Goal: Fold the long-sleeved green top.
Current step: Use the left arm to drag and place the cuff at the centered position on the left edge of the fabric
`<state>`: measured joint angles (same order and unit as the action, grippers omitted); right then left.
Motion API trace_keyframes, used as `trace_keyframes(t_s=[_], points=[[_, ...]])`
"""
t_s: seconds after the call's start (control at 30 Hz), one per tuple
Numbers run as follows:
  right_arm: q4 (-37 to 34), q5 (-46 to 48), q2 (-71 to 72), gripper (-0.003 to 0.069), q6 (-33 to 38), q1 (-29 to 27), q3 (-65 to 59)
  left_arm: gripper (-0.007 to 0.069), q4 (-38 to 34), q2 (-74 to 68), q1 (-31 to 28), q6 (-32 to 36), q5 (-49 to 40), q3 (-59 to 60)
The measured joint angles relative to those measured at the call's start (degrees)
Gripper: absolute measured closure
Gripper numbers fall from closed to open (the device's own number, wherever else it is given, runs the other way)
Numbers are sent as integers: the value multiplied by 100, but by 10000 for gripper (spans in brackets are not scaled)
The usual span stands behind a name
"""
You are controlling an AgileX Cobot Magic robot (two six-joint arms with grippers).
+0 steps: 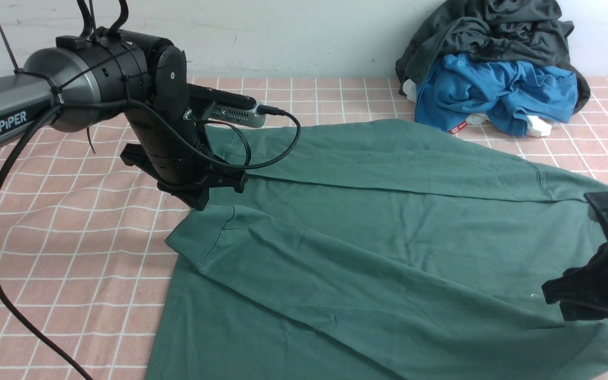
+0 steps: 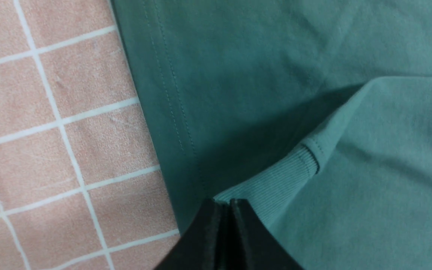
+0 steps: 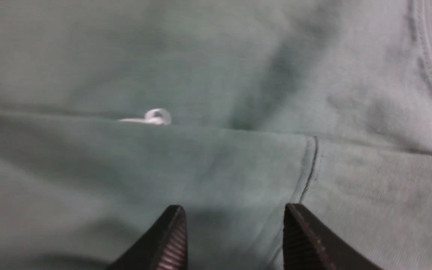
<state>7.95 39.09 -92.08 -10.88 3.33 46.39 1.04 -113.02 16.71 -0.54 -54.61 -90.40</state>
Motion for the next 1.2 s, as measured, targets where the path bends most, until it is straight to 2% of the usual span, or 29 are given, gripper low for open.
trace_keyframes(t_s=[0.23,0.37,0.43,0.53,0.67,0.87,0.93,1.03,1.13,1.2], points=[[525,-730,-561,369,-901,-6,61,618,-22,0,0,54,-40,0],[555,-998,-673,469,-999,-6,125,618,-61,0,0,54,72,0],[555,-1066,-675,555,-994,-6,130,618,-68,0,0,54,73,0],[628,-1082,-651,643,-994,-6,123,618,-68,0,0,54,79,0],[886,-986,-438,669,-994,-6,84,618,-104,0,0,54,79,0],[1075,-786,-118,669,-1087,-6,84,618,-104,0,0,54,84,0],[1056,-659,-133,645,-1109,-6,84,618,-104,0,0,54,89,0],[1056,-611,-213,586,-1134,-20,84,618,-189,0,0,54,94,0],[1034,-631,-451,438,-1303,-145,84,618,-214,0,0,54,107,0],[1034,-631,-560,378,-1385,-191,84,618,-216,0,0,54,107,0]])
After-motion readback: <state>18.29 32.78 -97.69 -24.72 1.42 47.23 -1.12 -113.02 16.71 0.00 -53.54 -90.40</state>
